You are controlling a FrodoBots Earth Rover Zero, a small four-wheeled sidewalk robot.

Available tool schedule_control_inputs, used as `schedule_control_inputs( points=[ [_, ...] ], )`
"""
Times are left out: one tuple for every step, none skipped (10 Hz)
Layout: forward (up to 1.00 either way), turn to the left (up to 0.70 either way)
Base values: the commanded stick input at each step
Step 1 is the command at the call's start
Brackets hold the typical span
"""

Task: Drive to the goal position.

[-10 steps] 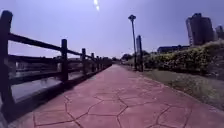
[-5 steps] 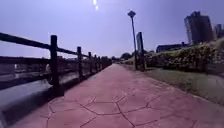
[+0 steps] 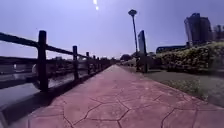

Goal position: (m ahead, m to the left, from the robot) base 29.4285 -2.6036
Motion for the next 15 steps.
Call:
schedule_control_inputs(
  points=[
    [1.00,0.01],
    [1.00,0.01],
    [1.00,0.01],
    [1.00,0.01],
    [1.00,0.01],
    [1.00,0.01],
    [1.00,0.01],
    [1.00,0.01],
    [1.00,0.01],
    [1.00,0.01],
    [1.00,0.01],
    [1.00,0.01],
    [1.00,0.01],
    [1.00,0.01],
    [1.00,0.01]
  ],
)
